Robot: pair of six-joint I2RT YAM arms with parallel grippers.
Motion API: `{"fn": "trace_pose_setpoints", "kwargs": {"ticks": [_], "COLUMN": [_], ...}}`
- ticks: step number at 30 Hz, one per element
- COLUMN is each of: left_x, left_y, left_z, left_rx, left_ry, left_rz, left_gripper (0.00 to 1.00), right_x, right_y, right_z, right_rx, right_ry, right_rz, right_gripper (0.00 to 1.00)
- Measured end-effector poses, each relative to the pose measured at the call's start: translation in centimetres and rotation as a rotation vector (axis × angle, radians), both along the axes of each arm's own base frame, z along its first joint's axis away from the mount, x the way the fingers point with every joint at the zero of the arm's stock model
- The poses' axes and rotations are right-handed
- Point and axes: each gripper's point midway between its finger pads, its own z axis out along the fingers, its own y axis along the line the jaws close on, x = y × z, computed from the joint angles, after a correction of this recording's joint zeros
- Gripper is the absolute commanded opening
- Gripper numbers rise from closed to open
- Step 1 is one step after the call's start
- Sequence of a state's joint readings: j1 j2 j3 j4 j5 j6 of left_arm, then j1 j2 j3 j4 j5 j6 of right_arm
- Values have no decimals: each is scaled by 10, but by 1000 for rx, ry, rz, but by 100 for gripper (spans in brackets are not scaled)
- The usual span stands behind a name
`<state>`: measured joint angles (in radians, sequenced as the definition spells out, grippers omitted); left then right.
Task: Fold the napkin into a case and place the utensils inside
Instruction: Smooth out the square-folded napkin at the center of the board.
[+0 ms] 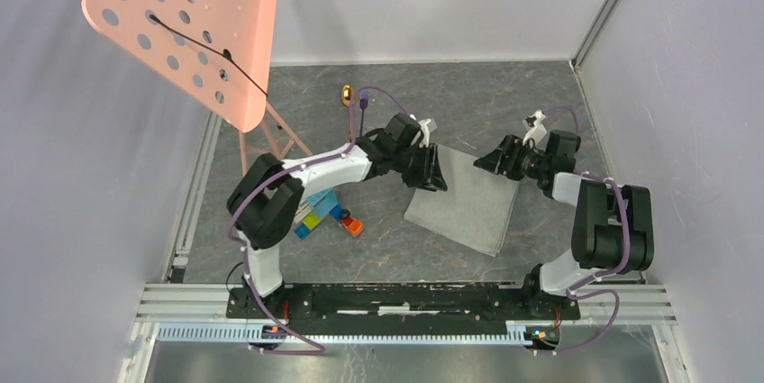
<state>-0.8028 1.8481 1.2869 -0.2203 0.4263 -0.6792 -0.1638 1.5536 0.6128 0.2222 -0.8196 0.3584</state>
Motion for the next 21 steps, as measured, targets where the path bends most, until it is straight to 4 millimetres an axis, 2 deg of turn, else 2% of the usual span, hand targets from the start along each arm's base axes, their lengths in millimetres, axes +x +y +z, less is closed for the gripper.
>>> {"fn": "trace_pose_setpoints", "kwargs": {"ticks": [2,4,7,8,11,14,21], "left_x": [4,2,-5,-7,-5,-4,-5], "left_y": [-3,0,13,15,18,21,21], "left_z": [-15,-43,-80,-85,-85,-86,-88], "left_rx": [15,62,128,118,78,41,-26], "left_ry": [13,54,108,121,98,80,68], "left_rz": [1,5,17,19,36,54,58], "left_gripper": [41,40,38,38,37,37,37], "right_x": [4,6,2,0,-9,-5,6], "right_y": [-4,-10,-14,-15,-16,-24,-65], "right_z": [5,6,-3,-8,-22,-20,-15], "right_rx": [23,51,101,120,186,244,389], "right_ry": [-38,-67,-67,-63,-46,-86,-118], "right_rz": [-12,-39,-72,-83,-112,-139,-272], "right_gripper": [78,78,78,77,77,76,74]}}
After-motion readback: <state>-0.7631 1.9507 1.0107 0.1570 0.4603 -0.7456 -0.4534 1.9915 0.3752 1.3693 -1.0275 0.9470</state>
